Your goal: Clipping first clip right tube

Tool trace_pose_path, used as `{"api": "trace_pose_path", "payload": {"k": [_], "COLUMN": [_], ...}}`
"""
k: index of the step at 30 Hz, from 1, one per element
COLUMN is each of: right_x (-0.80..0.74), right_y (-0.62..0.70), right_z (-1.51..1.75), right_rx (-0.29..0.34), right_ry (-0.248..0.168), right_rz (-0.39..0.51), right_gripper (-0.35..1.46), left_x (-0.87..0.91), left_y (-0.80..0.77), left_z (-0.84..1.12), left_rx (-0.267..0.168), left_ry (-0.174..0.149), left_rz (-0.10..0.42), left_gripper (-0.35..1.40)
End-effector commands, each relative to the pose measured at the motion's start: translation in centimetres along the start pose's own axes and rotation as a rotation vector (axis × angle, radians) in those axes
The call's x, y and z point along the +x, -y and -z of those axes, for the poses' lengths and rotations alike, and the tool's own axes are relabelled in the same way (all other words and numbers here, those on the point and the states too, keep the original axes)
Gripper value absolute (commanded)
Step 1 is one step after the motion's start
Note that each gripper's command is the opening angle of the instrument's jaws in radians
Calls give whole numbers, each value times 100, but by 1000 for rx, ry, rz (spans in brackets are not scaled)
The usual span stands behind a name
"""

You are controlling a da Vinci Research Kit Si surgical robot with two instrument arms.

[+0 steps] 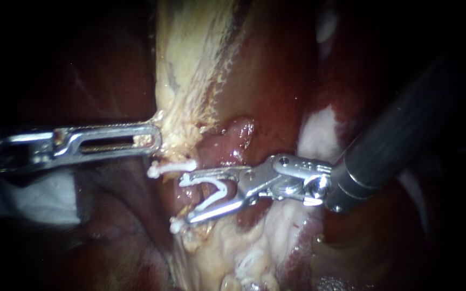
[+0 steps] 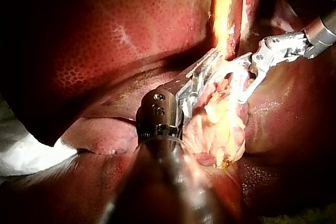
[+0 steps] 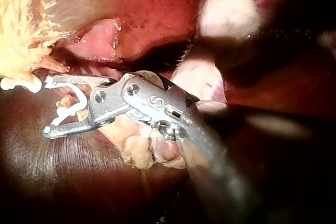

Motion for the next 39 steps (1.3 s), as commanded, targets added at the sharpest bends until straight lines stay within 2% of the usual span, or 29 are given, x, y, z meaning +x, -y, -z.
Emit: {"api": "trace_pose_path", "payload": {"k": [1, 15, 19, 23, 28, 32, 39], "right_x": [0, -1, 0, 10, 24, 27, 24], "right_y": [0, 7, 14, 25, 33, 32, 20], "right_z": [0, 5, 10, 23, 43, 55, 62], "right_rx": [0, 5, 11, 20, 13, 6, -8], "right_ry": [0, 1, 2, -1, -7, -10, -12], "right_rz": [0, 1, 0, -7, -16, -20, -21], "right_gripper": [60, 60, 60, 60, 60, 60, 60], "left_x": [0, -1, -2, -3, -3, -3, -3], "left_y": [0, 0, -1, -1, -2, -2, 1], "left_z": [0, 3, 4, 5, 6, 7, 9], "left_rx": [0, -4, -3, -5, -5, -4, -5], "left_ry": [0, 2, 1, 3, 2, 2, 2], "left_rz": [0, 1, 1, 1, 1, 1, 2], "left_gripper": [-35, -35, -35, -35, -35, -35, -35]}}
